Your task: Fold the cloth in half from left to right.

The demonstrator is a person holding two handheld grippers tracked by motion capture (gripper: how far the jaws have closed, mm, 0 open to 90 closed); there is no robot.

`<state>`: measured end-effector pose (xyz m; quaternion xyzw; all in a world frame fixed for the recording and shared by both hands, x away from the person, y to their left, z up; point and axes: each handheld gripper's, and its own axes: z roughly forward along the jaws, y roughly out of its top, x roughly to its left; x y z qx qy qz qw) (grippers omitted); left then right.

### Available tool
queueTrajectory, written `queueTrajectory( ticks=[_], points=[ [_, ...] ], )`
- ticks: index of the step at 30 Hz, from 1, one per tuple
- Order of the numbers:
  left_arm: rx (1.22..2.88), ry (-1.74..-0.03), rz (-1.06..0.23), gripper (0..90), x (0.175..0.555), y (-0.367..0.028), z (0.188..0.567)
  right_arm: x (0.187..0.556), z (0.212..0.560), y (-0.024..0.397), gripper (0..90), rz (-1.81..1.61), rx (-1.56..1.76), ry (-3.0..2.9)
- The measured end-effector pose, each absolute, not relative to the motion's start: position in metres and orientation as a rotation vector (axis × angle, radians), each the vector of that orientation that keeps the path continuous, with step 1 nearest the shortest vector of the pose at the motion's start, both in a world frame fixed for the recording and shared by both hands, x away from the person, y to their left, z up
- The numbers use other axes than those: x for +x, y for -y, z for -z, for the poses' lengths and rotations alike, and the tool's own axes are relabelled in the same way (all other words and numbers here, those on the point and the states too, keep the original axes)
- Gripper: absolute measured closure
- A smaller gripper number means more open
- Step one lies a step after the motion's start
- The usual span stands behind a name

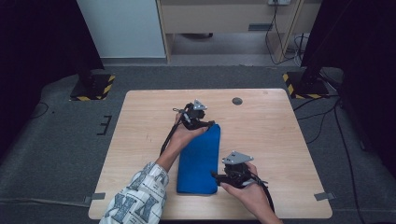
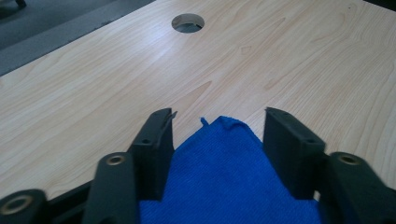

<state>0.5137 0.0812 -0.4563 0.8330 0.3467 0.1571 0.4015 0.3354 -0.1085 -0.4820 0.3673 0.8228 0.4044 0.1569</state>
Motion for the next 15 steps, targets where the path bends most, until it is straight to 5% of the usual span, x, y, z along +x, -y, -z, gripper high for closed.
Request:
queueTrajectory(
  ticks=[15],
  points=[
    [2.062,-0.907,-0.411,18.4,0.507,-0.129,0.446,0.396,0.476,0.118,20.5,-1.180,1.091,-2.291]
  ],
)
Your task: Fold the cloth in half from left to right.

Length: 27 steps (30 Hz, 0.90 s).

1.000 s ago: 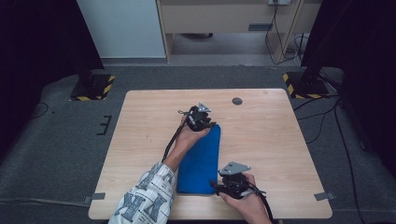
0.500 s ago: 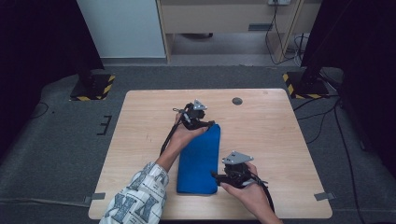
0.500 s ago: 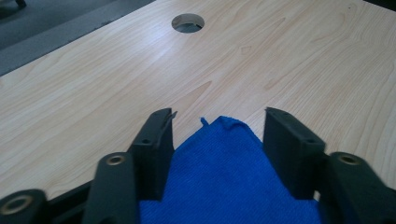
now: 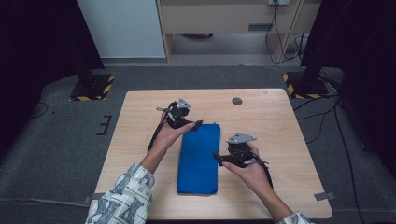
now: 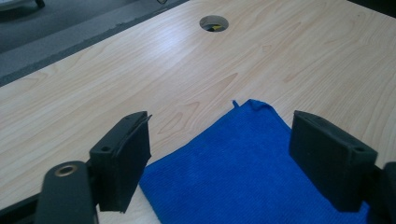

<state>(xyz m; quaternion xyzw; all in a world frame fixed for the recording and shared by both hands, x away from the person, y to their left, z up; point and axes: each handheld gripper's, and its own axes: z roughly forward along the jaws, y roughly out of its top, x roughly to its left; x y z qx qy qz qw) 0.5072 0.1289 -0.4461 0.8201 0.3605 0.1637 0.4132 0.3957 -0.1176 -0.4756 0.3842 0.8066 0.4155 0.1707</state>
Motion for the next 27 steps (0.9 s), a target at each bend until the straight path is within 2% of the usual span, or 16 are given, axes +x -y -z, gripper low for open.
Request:
queueTrajectory(
  ticks=[6,11,19,27],
  points=[
    [2.073,-0.906,-0.405,11.9,0.507,-0.138,0.448,0.424,0.470,0.113,17.6,-1.187,1.077,-2.321],
    [2.057,-0.914,-0.414,11.0,0.510,-0.148,0.452,0.447,0.463,0.112,19.2,-1.199,1.064,-2.324],
    [2.047,-0.958,-0.431,14.3,0.519,-0.161,0.467,0.479,0.470,0.110,32.9,-1.140,1.095,-2.323],
    [2.030,-0.959,-0.446,16.6,0.525,-0.163,0.475,0.495,0.475,0.105,46.6,-1.110,1.102,-2.348]
  ],
)
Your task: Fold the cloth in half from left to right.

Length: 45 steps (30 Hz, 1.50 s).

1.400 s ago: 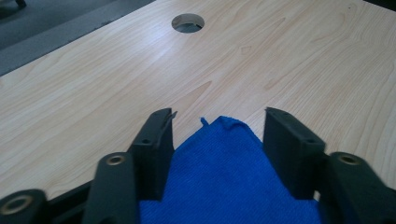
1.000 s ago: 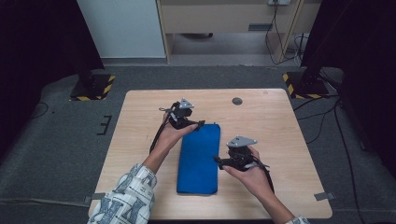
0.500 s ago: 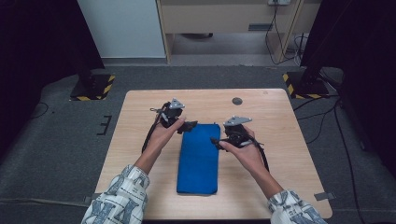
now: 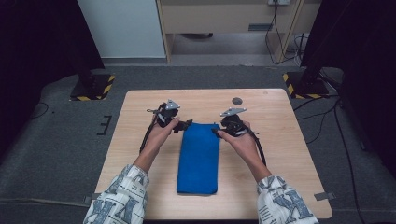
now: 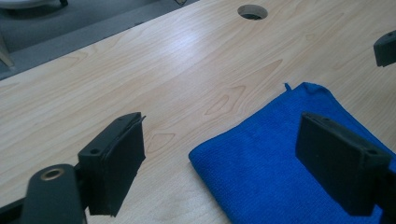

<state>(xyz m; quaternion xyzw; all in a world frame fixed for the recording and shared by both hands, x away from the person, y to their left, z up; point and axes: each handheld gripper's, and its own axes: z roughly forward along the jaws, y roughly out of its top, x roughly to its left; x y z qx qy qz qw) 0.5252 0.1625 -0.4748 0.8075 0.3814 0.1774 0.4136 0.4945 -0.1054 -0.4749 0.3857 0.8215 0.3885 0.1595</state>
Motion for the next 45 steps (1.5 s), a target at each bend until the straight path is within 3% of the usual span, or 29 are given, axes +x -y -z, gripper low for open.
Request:
queueTrajectory(
  ticks=[16,26,45],
  points=[
    [2.095,-1.009,-0.359,22.5,0.536,-0.160,0.501,0.526,0.499,0.105,65.9,-1.105,1.178,-2.342],
    [2.161,-1.004,-0.364,25.5,0.539,-0.152,0.516,0.540,0.512,0.103,65.1,-1.092,1.235,-2.335],
    [2.156,-1.022,-0.396,43.1,0.544,-0.154,0.525,0.551,0.528,0.091,65.9,-1.057,1.315,-2.364]
  ],
)
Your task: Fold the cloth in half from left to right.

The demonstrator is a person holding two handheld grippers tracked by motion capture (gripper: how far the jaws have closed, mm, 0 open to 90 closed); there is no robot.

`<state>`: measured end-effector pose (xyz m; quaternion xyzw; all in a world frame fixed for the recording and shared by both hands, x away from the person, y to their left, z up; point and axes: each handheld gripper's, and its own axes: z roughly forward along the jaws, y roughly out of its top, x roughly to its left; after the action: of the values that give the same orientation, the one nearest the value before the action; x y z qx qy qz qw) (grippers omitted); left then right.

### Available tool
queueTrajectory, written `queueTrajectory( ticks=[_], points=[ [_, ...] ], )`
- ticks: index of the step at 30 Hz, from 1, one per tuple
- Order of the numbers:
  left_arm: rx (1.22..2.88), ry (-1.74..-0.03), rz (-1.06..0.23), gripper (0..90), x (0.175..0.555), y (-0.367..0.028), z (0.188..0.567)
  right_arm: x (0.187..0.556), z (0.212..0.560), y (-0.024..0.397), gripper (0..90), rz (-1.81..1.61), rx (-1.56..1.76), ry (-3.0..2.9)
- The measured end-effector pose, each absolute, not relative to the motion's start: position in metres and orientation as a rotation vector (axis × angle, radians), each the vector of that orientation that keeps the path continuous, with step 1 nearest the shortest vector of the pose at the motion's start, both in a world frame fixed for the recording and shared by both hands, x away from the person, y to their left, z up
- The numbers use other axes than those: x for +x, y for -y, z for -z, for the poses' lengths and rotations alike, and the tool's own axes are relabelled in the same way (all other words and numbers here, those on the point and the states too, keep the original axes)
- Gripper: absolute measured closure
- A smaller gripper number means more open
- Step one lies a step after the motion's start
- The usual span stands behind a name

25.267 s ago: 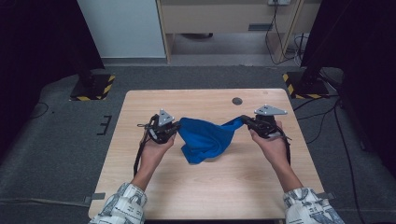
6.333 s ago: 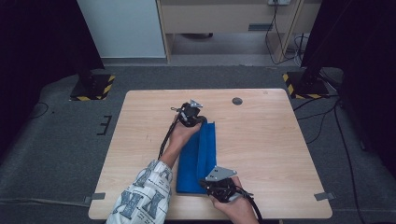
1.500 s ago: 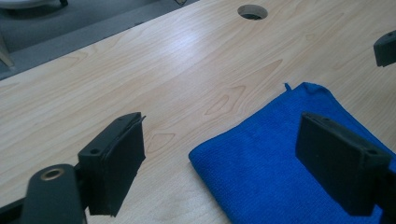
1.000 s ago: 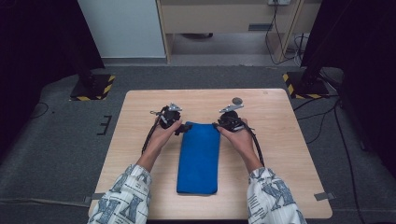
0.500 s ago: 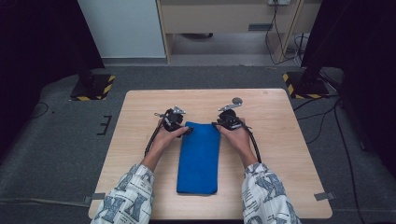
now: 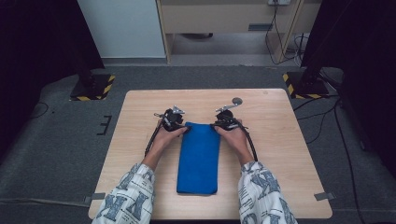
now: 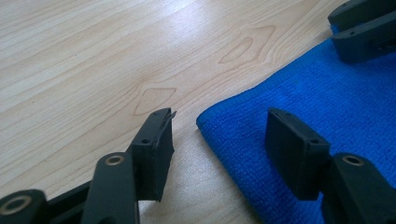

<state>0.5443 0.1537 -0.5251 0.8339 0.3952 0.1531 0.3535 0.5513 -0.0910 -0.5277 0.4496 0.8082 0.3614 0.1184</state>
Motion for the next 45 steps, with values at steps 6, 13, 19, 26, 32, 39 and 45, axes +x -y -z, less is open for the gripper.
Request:
queueTrajectory(
  ticks=[6,13,19,26,32,39,45],
  points=[
    [2.178,-1.005,-0.395,48.2,0.544,-0.152,0.528,0.551,0.528,0.090,68.1,-1.053,1.308,-2.366],
    [2.163,-1.002,-0.378,55.5,0.542,-0.151,0.529,0.551,0.528,0.089,73.0,-1.058,1.310,-2.370],
    [2.159,-1.004,-0.366,65.3,0.541,-0.149,0.528,0.550,0.527,0.088,78.9,-1.045,1.300,-2.377],
    [2.160,-0.995,-0.359,73.5,0.539,-0.147,0.528,0.549,0.527,0.088,84.4,-1.041,1.283,-2.389],
    [2.170,-0.985,-0.354,79.1,0.538,-0.146,0.527,0.548,0.526,0.087,86.8,-1.037,1.264,-2.398],
    [2.161,-0.984,-0.357,82.3,0.536,-0.146,0.526,0.547,0.523,0.087,87.3,-1.032,1.243,-2.400],
    [2.136,-0.983,-0.375,83.1,0.534,-0.144,0.521,0.545,0.517,0.087,87.5,-1.035,1.209,-2.395]
  ],
)
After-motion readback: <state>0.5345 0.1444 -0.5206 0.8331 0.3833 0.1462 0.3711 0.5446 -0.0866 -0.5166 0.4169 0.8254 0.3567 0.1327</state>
